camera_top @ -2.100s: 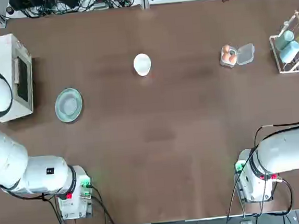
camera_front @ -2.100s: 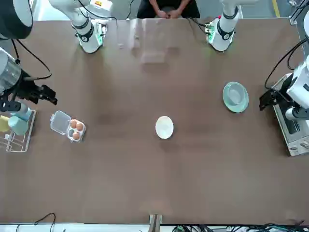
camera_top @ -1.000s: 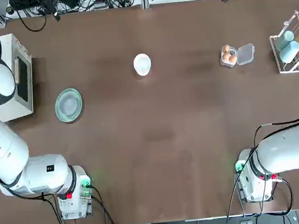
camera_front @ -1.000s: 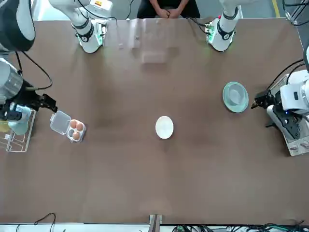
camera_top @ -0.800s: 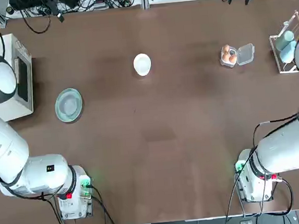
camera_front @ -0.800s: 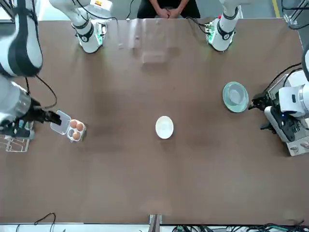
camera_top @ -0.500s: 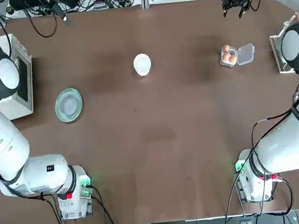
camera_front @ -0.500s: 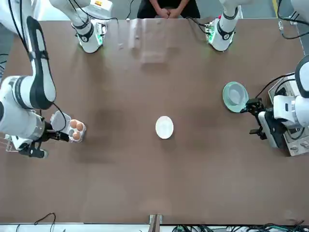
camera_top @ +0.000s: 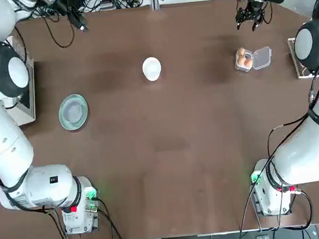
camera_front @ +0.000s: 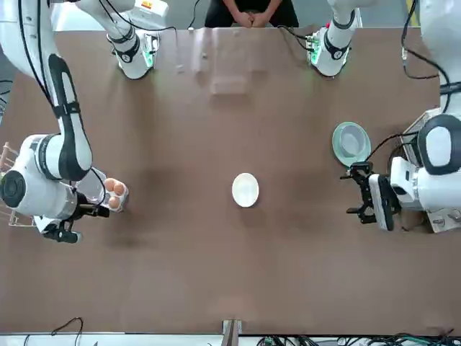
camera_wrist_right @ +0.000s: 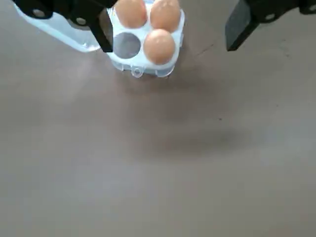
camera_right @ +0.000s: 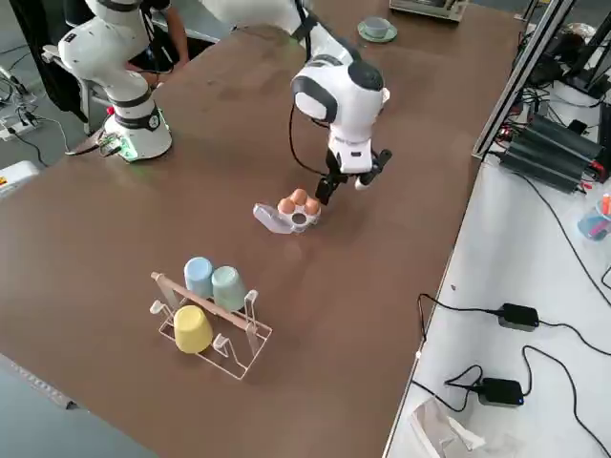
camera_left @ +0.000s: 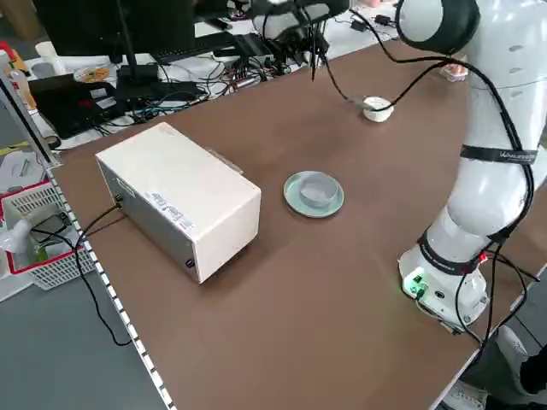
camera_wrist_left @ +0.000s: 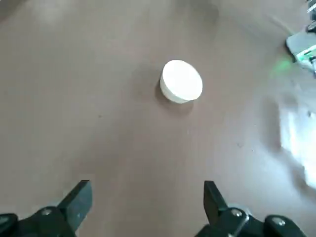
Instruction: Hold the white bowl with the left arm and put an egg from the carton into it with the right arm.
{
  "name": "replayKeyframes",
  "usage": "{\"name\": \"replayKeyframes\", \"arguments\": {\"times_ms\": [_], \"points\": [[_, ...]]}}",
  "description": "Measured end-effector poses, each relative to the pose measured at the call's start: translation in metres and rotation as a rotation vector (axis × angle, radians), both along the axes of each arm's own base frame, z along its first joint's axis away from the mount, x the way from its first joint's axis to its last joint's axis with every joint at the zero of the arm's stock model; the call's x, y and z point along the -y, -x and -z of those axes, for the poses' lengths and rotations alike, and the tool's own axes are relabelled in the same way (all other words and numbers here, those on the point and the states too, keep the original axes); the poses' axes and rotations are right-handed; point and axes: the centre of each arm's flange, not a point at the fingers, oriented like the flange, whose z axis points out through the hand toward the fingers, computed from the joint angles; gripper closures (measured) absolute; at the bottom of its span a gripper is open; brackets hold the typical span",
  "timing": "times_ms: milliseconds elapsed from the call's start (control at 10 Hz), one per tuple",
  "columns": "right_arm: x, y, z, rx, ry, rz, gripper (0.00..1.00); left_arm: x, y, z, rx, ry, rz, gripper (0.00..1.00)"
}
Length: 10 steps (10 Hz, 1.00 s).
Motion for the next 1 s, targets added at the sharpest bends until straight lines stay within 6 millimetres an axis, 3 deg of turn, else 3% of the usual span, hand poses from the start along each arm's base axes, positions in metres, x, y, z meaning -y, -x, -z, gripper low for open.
{"name": "replayKeyframes", "arguments": {"times_ms": [300,500,1000], "points": [[0.016,0.010,0.027,0.008,-0.017,-0.028,0.00,0.014,0.008,0.076,0.102,0.183,0.055,0.00],[0.011,0.021,0.050,-0.008,-0.021,-0.034,0.00,0.049,0.028,0.117,0.138,0.271,0.097,0.00],[0.008,0.029,0.061,-0.024,-0.024,-0.038,0.00,0.109,0.065,0.183,0.156,0.298,0.147,0.00]]}}
